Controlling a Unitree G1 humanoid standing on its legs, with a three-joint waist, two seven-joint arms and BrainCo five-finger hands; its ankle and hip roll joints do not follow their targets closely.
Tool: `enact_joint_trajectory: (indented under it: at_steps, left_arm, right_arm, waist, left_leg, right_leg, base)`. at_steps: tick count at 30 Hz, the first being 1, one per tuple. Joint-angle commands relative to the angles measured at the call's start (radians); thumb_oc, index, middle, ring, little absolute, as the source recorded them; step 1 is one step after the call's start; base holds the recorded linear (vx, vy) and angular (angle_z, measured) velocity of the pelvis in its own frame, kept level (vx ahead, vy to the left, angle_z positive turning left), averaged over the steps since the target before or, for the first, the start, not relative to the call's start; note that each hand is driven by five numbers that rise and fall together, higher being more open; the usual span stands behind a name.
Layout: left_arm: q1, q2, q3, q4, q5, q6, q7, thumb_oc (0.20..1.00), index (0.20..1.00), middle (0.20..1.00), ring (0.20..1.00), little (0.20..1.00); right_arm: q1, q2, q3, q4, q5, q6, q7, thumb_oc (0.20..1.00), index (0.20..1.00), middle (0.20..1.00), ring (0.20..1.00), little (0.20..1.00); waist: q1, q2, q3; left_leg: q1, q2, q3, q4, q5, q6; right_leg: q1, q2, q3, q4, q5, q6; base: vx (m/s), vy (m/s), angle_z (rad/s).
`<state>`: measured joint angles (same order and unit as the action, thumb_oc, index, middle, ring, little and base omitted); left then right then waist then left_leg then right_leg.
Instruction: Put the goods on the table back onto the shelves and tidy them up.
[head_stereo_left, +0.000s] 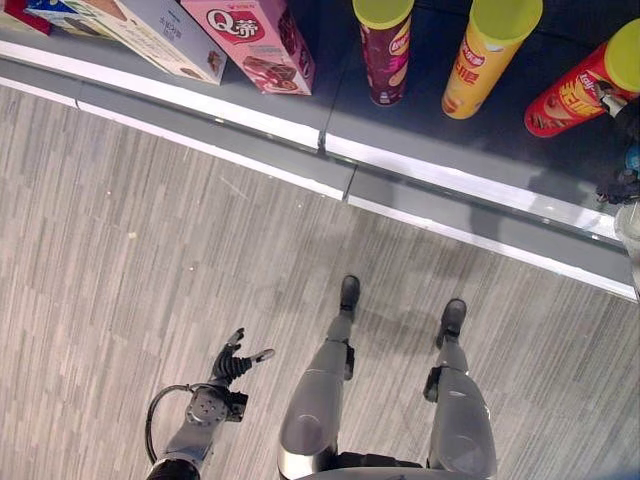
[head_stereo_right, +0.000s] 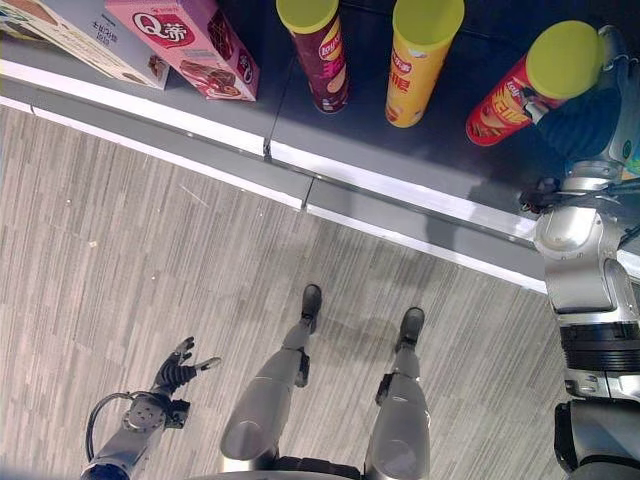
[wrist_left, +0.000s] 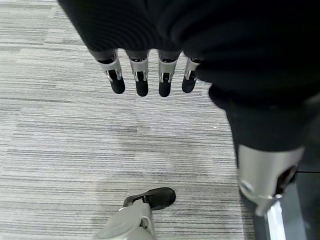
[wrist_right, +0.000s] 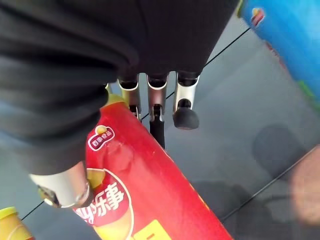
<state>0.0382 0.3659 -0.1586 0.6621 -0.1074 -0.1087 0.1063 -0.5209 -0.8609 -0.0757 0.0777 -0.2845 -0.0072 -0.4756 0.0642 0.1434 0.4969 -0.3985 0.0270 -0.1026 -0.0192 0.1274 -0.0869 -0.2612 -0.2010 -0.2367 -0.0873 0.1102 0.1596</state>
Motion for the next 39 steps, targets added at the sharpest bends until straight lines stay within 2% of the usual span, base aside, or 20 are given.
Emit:
enact_joint_trajectory:
  at_steps: [1, 8, 21, 39]
  left_arm:
    - [0.005, 0.03, -0.017, 0.034, -0.014, 0.002, 0.016, 1.0, 1.0, 1.0, 1.0, 1.0]
    - [0.004, 0.031, -0.01, 0.035, -0.01, 0.006, 0.014, 1.0, 1.0, 1.0, 1.0, 1.0]
    - [-0.002, 0.026, -0.008, 0.04, -0.011, 0.009, 0.014, 1.0, 1.0, 1.0, 1.0, 1.0]
    - [-0.003, 0.027, -0.014, 0.044, -0.013, 0.007, 0.021, 1.0, 1.0, 1.0, 1.0, 1.0]
  right_arm:
    - [0.011, -0.041, -0.031, -0.049, 0.007, -0.034, -0.01, 0.2, 0.2, 0.2, 0.2, 0.2]
    - [0.05, -0.043, -0.041, -0.054, 0.027, -0.04, 0.017, 0.2, 0.2, 0.2, 0.2, 0.2]
    - [0.067, -0.04, -0.016, -0.044, 0.057, -0.049, 0.052, 0.2, 0.2, 0.2, 0.2, 0.2]
    - [0.019, -0.04, 0.028, 0.023, 0.054, -0.04, 0.037, 0.2, 0.2, 0.2, 0.2, 0.2]
  waist:
    - [-0.009, -0.058, -0.089]
    - [-0.015, -0.075, -0.094]
    - [-0.017, -0.089, -0.096]
    - [-0.003, -0.088, -0.099]
  left_leg:
    - [0.001, 0.014, 0.045, -0.006, -0.05, -0.066]
    - [0.005, 0.02, 0.046, -0.004, -0.052, -0.065]
    - [0.004, 0.024, 0.053, -0.006, -0.05, -0.066]
    - [0.006, 0.025, 0.048, -0.011, -0.046, -0.068]
  right_leg:
    - [-0.061, -0.053, 0.063, 0.11, -0.068, 0.096]
    - [-0.054, -0.05, 0.059, 0.105, -0.068, 0.096]
    - [-0.052, -0.046, 0.062, 0.098, -0.066, 0.096]
    - [-0.049, -0.044, 0.054, 0.095, -0.068, 0.094]
  base:
    - [0.0, 0.0, 0.0]
    - [0.0, 0.0, 0.0]
    - [0.0, 0.0, 0.0]
    - [0.0, 0.0, 0.0]
